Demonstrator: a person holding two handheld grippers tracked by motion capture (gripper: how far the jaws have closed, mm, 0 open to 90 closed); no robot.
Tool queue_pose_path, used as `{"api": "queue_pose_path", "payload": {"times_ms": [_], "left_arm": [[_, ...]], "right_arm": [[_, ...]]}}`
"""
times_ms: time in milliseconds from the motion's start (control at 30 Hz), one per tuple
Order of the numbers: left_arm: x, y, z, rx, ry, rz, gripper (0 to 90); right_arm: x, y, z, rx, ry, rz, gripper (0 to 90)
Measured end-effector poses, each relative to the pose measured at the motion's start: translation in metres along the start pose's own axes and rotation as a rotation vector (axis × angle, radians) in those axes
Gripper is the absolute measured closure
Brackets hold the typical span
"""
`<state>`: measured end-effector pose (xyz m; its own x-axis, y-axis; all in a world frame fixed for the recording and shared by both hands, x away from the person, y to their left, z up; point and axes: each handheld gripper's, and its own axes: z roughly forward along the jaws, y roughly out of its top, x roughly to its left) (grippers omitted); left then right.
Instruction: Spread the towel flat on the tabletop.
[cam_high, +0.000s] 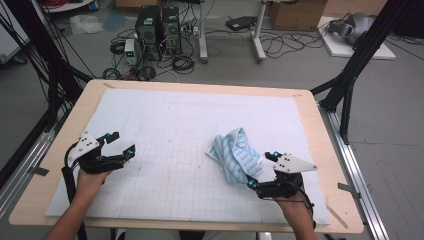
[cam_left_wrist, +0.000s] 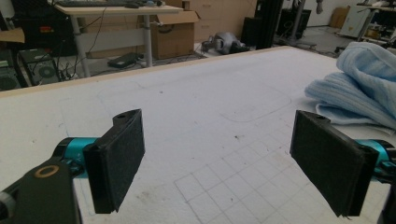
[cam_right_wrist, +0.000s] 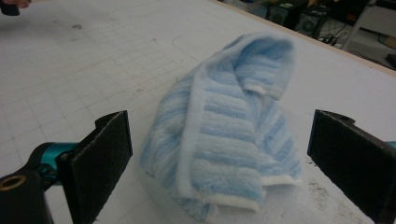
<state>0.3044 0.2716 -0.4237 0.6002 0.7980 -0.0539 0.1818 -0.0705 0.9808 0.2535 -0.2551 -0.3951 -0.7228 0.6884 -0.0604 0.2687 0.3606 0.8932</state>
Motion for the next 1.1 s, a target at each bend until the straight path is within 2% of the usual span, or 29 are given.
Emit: {"api": "queue_pose_path", "payload": {"times_ms": [67, 267, 333, 400, 433, 467, 500, 600, 667, 733, 767, 800, 833, 900, 933, 967, 1000, 1033, 1067, 1100], "left_arm": [[-0.001, 0.000, 0.000, 0.000, -0.001, -0.002, 18.3], [-0.002, -0.001, 0.001, 0.006, -0.007, -0.003, 18.4], [-0.003, -0.001, 0.002, 0.006, -0.010, -0.004, 18.4], [-0.003, -0.001, 0.003, 0.008, -0.012, -0.002, 18.5], [-0.004, -0.001, 0.003, 0.009, -0.014, 0.000, 18.5], [-0.004, -0.001, 0.003, 0.010, -0.014, -0.001, 18.6], [-0.004, -0.001, 0.003, 0.010, -0.016, -0.002, 18.6], [-0.005, -0.001, 0.004, 0.014, -0.018, -0.003, 18.7], [-0.005, -0.002, 0.004, 0.013, -0.017, -0.006, 18.8], [-0.004, -0.002, 0.004, 0.015, -0.016, -0.007, 18.8], [-0.004, -0.002, 0.004, 0.015, -0.014, -0.011, 18.8], [-0.004, -0.002, 0.004, 0.016, -0.011, -0.013, 18.9], [-0.003, -0.002, 0.004, 0.017, -0.008, -0.014, 18.9], [-0.002, -0.002, 0.003, 0.018, -0.006, -0.017, 19.2], [-0.002, -0.002, 0.003, 0.017, -0.002, -0.017, 19.3], [-0.002, -0.002, 0.003, 0.015, -0.002, -0.019, 19.3], [-0.001, -0.002, 0.002, 0.015, -0.002, -0.017, 19.3], [-0.001, -0.002, 0.002, 0.014, 0.000, -0.018, 19.3], [-0.001, -0.002, 0.002, 0.010, 0.001, -0.023, 19.3], [-0.001, -0.002, 0.002, 0.009, 0.001, -0.026, 19.3]], "right_arm": [[0.003, 0.001, 0.004, 0.017, 0.001, -0.023, 5.6], [0.006, -0.001, 0.013, 0.061, 0.009, -0.045, 7.7], [0.008, -0.001, 0.020, 0.091, 0.020, -0.063, 18.1], [0.010, -0.001, 0.023, 0.105, 0.021, -0.075, 18.8], [0.014, 0.000, 0.033, 0.135, 0.010, -0.106, 18.8], [0.014, 0.000, 0.033, 0.135, 0.010, -0.106, 18.8], [0.016, -0.001, 0.044, 0.180, -0.008, -0.133, 18.8], [0.019, -0.003, 0.058, 0.245, -0.044, -0.176, 22.7], [0.020, -0.004, 0.064, 0.279, -0.069, -0.204, 27.1], [0.019, -0.004, 0.065, 0.291, -0.082, -0.206, 29.5], [0.017, -0.004, 0.067, 0.310, -0.112, -0.203, 43.2], [0.015, -0.004, 0.068, 0.318, -0.125, -0.201, 48.0], [0.015, -0.004, 0.068, 0.318, -0.125, -0.201, 48.0], [0.011, -0.001, 0.069, 0.328, -0.127, -0.152, 59.1], [0.010, 0.003, 0.069, 0.336, -0.111, -0.121, 65.0], [0.010, 0.006, 0.068, 0.333, -0.085, -0.095, 66.6], [0.011, 0.009, 0.067, 0.306, -0.044, -0.048, 67.3], [0.011, 0.011, 0.066, 0.284, -0.011, -0.021, 67.8], [0.011, 0.011, 0.066, 0.284, -0.011, -0.021, 67.8], [0.015, 0.018, 0.066, 0.242, 0.056, 0.021, 67.8]]}}
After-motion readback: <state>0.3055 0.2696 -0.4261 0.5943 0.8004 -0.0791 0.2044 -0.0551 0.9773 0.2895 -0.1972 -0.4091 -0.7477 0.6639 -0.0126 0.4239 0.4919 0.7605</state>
